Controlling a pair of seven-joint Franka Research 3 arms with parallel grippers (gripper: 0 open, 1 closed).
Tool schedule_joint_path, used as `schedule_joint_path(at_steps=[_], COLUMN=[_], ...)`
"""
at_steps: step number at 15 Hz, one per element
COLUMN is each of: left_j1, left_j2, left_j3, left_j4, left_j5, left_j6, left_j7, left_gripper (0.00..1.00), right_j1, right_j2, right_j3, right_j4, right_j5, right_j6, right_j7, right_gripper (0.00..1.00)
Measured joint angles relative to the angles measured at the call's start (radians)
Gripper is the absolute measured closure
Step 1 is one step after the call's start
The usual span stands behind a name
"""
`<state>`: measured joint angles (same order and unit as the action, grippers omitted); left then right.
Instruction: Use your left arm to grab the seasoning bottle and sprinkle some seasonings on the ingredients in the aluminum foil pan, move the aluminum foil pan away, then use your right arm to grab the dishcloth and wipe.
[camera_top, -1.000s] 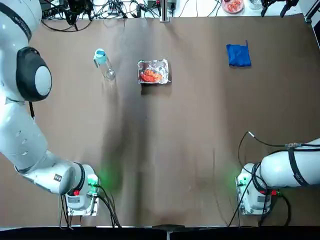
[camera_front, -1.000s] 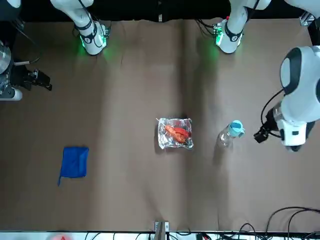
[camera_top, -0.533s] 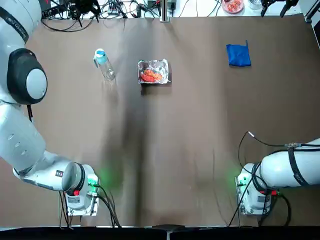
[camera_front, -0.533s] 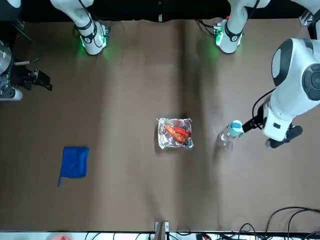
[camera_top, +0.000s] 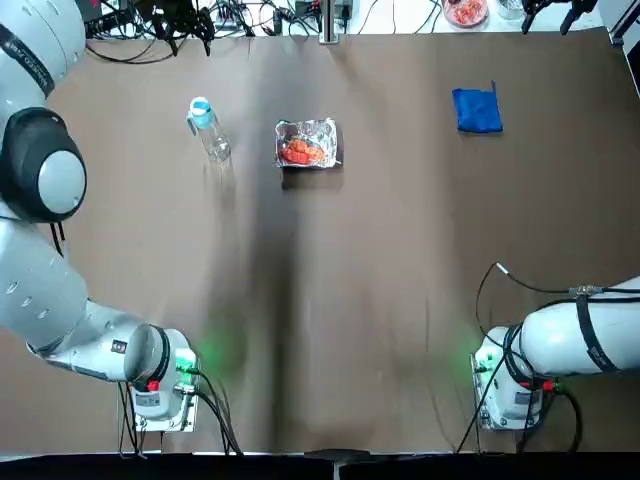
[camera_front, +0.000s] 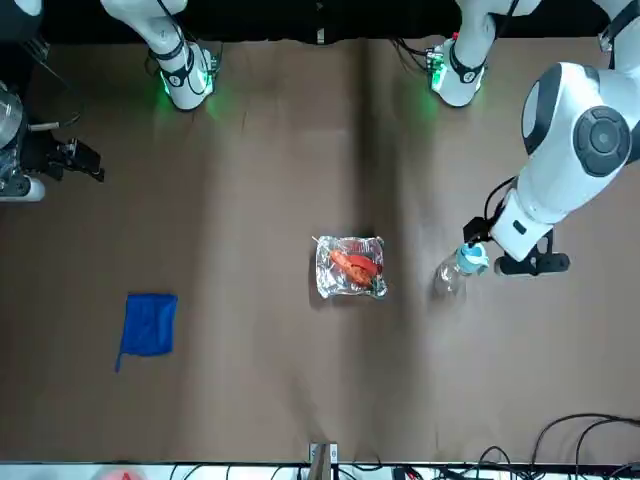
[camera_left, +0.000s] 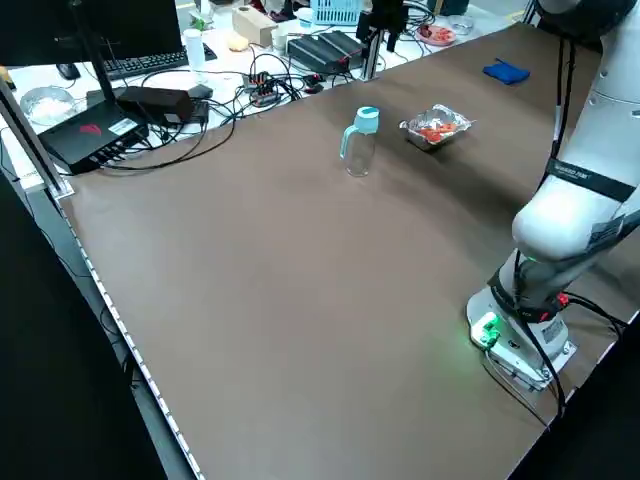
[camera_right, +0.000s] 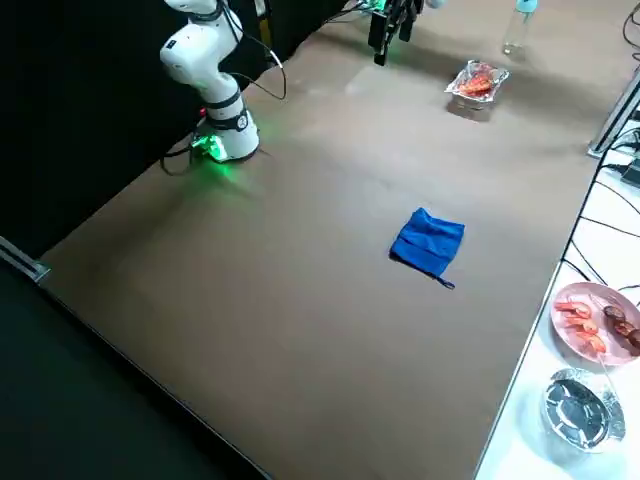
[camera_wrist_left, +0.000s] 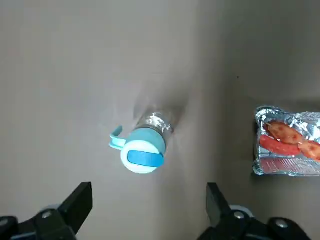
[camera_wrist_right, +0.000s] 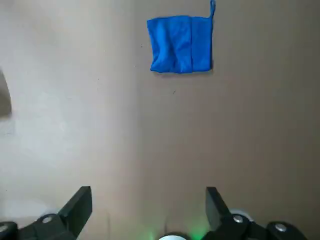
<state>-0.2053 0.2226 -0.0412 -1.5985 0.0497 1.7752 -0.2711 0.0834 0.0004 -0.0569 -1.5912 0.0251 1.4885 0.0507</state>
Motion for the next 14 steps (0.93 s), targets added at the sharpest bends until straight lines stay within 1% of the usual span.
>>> schedule_joint_path(at_steps=[5, 8, 11, 14], left_j1=[-0.049, -0.116, -0.174, -0.215], left_j2=[0.005, 0.027, 0.075, 0.152], left_j3=[-0.004, -0.005, -0.007, -0.007], left_j4=[-0.020, -0.020, -0.019, -0.013], left_j5=[0.000, 0.000, 0.000, 0.000], left_j6=[0.029, 0.035, 0.053, 0.082], left_j7=[-0.001, -0.029, -0.125, -0.251], left_gripper=[0.00, 0.00, 0.00, 0.00], right_j1=[0.001, 0.001, 0.001, 0.000], right_j2=[0.000, 0.000, 0.000, 0.000], right_j3=[0.000, 0.000, 0.000, -0.001], right_j4=[0.000, 0.000, 0.000, 0.000], right_j5=[0.000, 0.000, 0.000, 0.000], right_j6=[0.000, 0.000, 0.000, 0.000], right_j7=[0.000, 0.000, 0.000, 0.000], right_gripper=[0.00, 0.00, 0.00, 0.00])
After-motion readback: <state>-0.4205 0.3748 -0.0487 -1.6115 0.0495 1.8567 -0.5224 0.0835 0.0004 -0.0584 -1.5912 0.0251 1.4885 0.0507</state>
